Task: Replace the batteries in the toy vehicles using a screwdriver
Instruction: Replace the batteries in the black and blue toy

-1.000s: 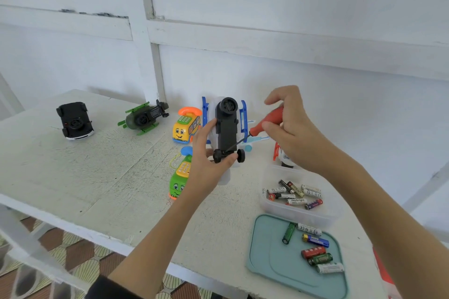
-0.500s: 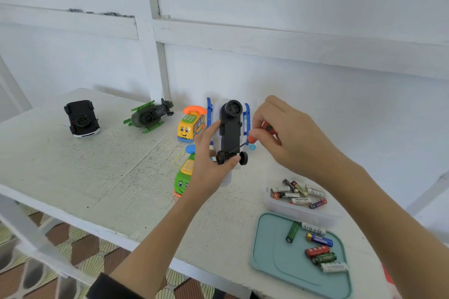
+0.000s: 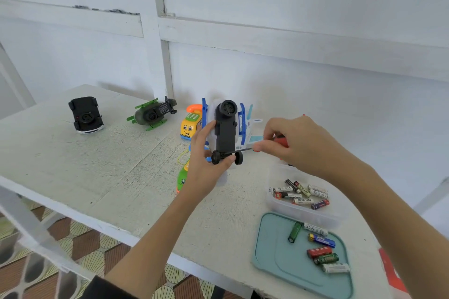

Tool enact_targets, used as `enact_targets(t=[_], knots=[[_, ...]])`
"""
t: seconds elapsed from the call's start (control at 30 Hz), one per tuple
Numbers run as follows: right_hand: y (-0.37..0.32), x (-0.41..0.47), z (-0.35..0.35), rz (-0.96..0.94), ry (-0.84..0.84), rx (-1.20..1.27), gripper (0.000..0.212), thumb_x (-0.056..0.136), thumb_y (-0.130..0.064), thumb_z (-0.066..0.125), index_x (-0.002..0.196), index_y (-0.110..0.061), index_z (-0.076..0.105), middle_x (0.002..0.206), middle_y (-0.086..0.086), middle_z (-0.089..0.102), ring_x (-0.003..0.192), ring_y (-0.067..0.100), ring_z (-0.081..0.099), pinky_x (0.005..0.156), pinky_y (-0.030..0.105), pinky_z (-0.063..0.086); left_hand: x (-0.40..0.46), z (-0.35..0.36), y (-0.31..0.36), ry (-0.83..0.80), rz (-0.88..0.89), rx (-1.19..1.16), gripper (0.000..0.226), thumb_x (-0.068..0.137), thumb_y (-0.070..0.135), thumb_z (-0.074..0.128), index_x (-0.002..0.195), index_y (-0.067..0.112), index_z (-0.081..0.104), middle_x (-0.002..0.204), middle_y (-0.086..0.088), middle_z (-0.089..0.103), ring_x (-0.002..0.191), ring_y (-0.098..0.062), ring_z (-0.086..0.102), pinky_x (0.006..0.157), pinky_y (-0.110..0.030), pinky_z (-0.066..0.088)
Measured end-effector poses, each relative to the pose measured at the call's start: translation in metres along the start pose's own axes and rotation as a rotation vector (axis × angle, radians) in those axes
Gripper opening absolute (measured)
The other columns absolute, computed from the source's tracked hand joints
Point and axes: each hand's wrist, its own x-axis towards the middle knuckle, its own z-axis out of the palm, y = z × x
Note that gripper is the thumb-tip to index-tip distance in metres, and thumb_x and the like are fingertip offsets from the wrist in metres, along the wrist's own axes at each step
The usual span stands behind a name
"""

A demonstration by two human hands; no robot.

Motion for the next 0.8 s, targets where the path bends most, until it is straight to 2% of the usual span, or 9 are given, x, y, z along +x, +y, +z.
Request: enact_targets(t=[0.1,0.17,0.23,0.33,0.43,0.53,0.6,0.73,0.8], knots=[[0.002,0.000,0.000,-0.013,-0.089,-0.108,0.029,0.084,-0.053,0.054,0.086,-0.026,0.063,0.065,-0.017,0.050,0.060,-0.004,0.046,0.057,0.019,0.037,-0.001,-0.005,0.000,0.023,-0.007,-0.003,0.076,0.071,0.032,0.075,0.132,0.057,0.039,0.147,0.011,0.036,0.110,-0.034,0.059,0.089,-0.041,0.054],[0.008,0.002,0.000,-0.010,-0.120,-0.145,0.029,0.084,-0.053,0.052,0.088,-0.027,0.065,0.071,-0.016,0.053,0.063,-0.003,0.046,0.059,0.020,0.037,-0.001,-0.009,0.002,0.032,0.006,0.002,0.075,0.072,0.027,0.074,0.134,0.053,0.040,0.145,0.014,0.037,0.113,-0.033,0.058,0.091,-0.043,0.053],[0.014,0.002,0.000,-0.010,-0.058,-0.029,0.024,0.083,-0.047,0.056,0.085,-0.026,0.066,0.071,-0.012,0.058,0.062,0.003,0.048,0.058,0.025,0.038,-0.001,-0.013,0.004,0.037,0.014,-0.022,0.074,0.073,0.023,0.074,0.134,0.049,0.041,0.144,0.011,0.038,0.110,-0.032,0.059,0.089,-0.043,0.054],[0.025,0.001,-0.004,0.018,0.000,0.296,0.004,0.083,-0.022,0.065,0.085,-0.021,0.068,0.075,-0.011,0.066,0.065,0.003,0.055,0.057,0.021,0.046,-0.002,-0.021,0.007,0.054,0.019,-0.061,0.075,0.079,0.007,0.076,0.133,0.046,0.042,0.145,0.004,0.040,0.098,-0.033,0.064,0.080,-0.029,0.055],[0.033,-0.002,0.001,-0.009,-0.120,0.442,0.014,0.080,-0.004,0.069,0.088,-0.016,0.069,0.084,-0.012,0.070,0.077,-0.004,0.063,0.068,0.015,0.050,-0.004,-0.031,0.009,0.082,0.015,-0.086,0.076,0.082,0.000,0.073,0.133,0.047,0.041,0.147,0.003,0.040,0.098,-0.028,0.066,0.080,-0.025,0.055],[0.034,-0.004,0.022,-0.033,-0.215,0.505,0.018,0.074,0.000,0.074,0.087,-0.012,0.070,0.084,-0.008,0.070,0.078,-0.001,0.067,0.073,0.009,0.047,-0.006,-0.041,0.012,0.109,0.018,-0.107,0.076,0.082,-0.001,0.072,0.135,0.044,0.040,0.147,0.001,0.042,0.094,-0.025,0.067,0.078,-0.025,0.055],[0.034,-0.006,0.044,-0.017,-0.267,0.543,0.019,0.072,-0.001,0.076,0.087,-0.012,0.071,0.085,-0.004,0.071,0.080,0.004,0.068,0.075,0.013,0.050,-0.009,-0.046,0.013,0.113,0.022,-0.103,0.076,0.083,-0.001,0.072,0.135,0.044,0.040,0.148,0.000,0.042,0.094,-0.023,0.068,0.077,-0.023,0.054],[0.032,-0.006,0.095,0.000,-0.384,0.498,0.021,0.071,-0.005,0.078,0.079,-0.023,0.069,0.086,-0.002,0.073,0.084,0.014,0.069,0.083,0.038,0.054,-0.016,-0.051,0.011,0.122,0.007,-0.074,0.075,0.083,0.000,0.073,0.139,0.039,0.040,0.146,-0.001,0.042,0.093,-0.022,0.067,0.074,-0.018,0.051],[0.031,-0.004,0.119,-0.033,-0.438,0.413,0.018,0.072,-0.008,0.077,0.080,-0.022,0.070,0.088,-0.001,0.072,0.086,0.016,0.067,0.083,0.041,0.052,-0.020,-0.052,0.010,0.123,-0.007,-0.069,0.074,0.083,0.000,0.073,0.139,0.035,0.040,0.146,-0.001,0.042,0.093,-0.022,0.067,0.074,-0.019,0.052]])
